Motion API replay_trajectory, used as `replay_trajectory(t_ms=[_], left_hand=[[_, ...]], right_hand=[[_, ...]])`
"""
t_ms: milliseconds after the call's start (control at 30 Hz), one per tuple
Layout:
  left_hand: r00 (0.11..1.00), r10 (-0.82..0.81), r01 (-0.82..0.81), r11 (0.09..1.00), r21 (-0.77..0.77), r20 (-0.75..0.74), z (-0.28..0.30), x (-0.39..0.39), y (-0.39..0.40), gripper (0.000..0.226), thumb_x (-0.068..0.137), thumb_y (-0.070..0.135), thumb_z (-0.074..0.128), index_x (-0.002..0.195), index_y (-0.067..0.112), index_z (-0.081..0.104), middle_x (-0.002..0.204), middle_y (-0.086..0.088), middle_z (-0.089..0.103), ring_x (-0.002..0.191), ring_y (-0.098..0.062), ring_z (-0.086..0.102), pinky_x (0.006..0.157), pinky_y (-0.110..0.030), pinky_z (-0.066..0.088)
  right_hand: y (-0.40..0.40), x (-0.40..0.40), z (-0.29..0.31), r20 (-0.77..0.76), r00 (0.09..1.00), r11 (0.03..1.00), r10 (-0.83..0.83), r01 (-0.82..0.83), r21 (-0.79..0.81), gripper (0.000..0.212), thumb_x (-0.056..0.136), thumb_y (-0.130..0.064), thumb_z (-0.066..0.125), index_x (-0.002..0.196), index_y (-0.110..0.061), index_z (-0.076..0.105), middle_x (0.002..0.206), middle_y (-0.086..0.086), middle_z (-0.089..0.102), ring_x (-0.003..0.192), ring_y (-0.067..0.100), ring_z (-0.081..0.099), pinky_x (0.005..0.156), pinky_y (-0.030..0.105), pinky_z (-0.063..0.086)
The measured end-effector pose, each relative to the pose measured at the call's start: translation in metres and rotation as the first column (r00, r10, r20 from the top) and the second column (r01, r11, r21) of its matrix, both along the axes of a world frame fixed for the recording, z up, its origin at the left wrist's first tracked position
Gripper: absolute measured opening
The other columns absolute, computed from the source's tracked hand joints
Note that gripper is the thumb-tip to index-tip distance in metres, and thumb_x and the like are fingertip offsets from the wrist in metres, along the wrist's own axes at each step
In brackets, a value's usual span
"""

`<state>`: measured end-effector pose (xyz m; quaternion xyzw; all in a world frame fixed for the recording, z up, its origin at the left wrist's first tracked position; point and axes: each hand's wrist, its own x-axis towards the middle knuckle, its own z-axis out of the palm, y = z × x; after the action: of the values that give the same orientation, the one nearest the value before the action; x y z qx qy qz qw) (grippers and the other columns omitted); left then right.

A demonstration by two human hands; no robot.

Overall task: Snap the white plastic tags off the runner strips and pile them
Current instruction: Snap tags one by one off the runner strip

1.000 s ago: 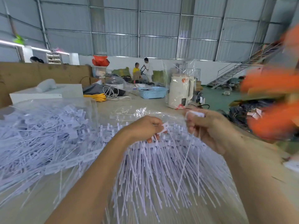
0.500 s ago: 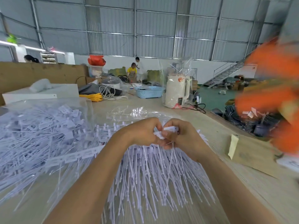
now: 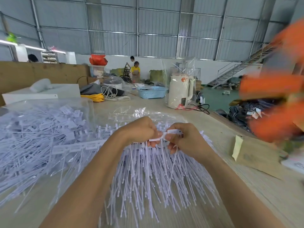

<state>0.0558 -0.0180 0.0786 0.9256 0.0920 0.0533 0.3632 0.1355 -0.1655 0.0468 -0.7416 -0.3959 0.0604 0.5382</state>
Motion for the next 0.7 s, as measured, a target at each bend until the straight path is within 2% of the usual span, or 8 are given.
replay_trajectory(t_ms=[133,267,367,433,467,533,633,700], left_hand=[[0.999,0.027,-0.023,0.995,-0.095,0.045,-0.001,0.004,0.001,0.036,0.091,0.016,0.058,0.057,0.010,0.065,0.047,0.000,0.059,0.044,-0.012,0.047,0.061,-0.024,0.039],[0.998,0.012,-0.003,0.988,-0.157,0.058,0.000,0.003,0.003,0.032,0.090,0.011,0.058,0.059,0.004,0.065,0.039,0.002,0.053,0.037,-0.009,0.044,0.045,-0.015,0.034],[0.999,0.004,0.005,0.979,-0.203,0.046,-0.001,0.004,0.003,0.046,0.091,0.014,0.057,0.045,0.014,0.063,0.038,0.002,0.049,0.037,-0.012,0.039,0.052,-0.021,0.032],[0.999,-0.005,0.014,0.961,-0.275,0.033,-0.003,0.006,0.002,0.056,0.093,0.015,0.054,0.037,0.014,0.059,0.037,0.002,0.047,0.037,-0.012,0.038,0.059,-0.029,0.028],[0.999,-0.007,0.016,0.953,-0.304,0.031,-0.003,0.006,0.002,0.057,0.093,0.015,0.053,0.036,0.014,0.058,0.037,0.002,0.047,0.037,-0.012,0.037,0.058,-0.030,0.026],[1.000,0.005,0.006,0.943,-0.333,0.031,-0.001,0.006,0.001,0.053,0.092,0.015,0.054,0.040,0.015,0.056,0.038,0.001,0.046,0.036,-0.012,0.036,0.053,-0.028,0.023],[0.999,0.007,0.006,0.945,-0.326,0.036,0.003,0.006,-0.004,0.042,0.092,0.017,0.055,0.051,0.013,0.054,0.037,0.002,0.046,0.034,-0.010,0.035,0.048,-0.025,0.019],[0.999,0.005,0.006,0.956,-0.294,0.037,0.004,0.006,-0.007,0.039,0.093,0.017,0.055,0.054,0.011,0.055,0.037,0.003,0.047,0.035,-0.010,0.036,0.048,-0.025,0.020]], right_hand=[[0.004,0.002,-0.003,0.089,0.994,0.998,-0.067,0.064,0.027,0.020,0.087,0.006,0.058,0.072,-0.008,0.057,0.059,0.008,0.056,0.045,0.015,0.059,0.050,0.033,0.056],[0.007,0.000,-0.005,0.196,0.975,0.994,-0.102,0.092,0.062,0.031,0.087,0.009,0.056,0.068,-0.017,0.054,0.063,0.005,0.052,0.041,0.005,0.055,0.042,0.022,0.048],[0.005,0.000,-0.004,0.373,0.917,0.987,-0.140,0.100,0.125,0.025,0.084,0.009,0.058,0.071,-0.012,0.056,0.068,0.001,0.052,0.056,0.016,0.054,0.052,0.031,0.049],[0.004,-0.001,-0.002,0.515,0.842,0.983,-0.162,0.091,0.159,0.016,0.080,0.010,0.059,0.074,-0.004,0.059,0.069,-0.001,0.052,0.063,0.019,0.051,0.059,0.023,0.042],[0.002,-0.001,0.000,0.545,0.822,0.981,-0.167,0.085,0.173,0.013,0.080,0.010,0.060,0.075,-0.002,0.060,0.070,0.000,0.053,0.065,0.017,0.050,0.059,0.019,0.038],[-0.001,0.000,0.002,0.541,0.824,0.979,-0.166,0.073,0.188,0.011,0.081,0.009,0.061,0.076,-0.001,0.062,0.069,-0.002,0.053,0.063,0.013,0.048,0.059,0.018,0.037],[-0.004,0.001,0.005,0.426,0.895,0.981,-0.135,0.058,0.188,0.010,0.084,0.006,0.061,0.078,-0.001,0.062,0.060,-0.013,0.050,0.052,0.007,0.049,0.054,0.033,0.046],[-0.004,0.002,0.004,0.369,0.923,0.984,-0.114,0.053,0.172,0.010,0.086,0.004,0.060,0.079,-0.002,0.061,0.056,-0.011,0.050,0.043,0.007,0.049,0.047,0.034,0.050]])
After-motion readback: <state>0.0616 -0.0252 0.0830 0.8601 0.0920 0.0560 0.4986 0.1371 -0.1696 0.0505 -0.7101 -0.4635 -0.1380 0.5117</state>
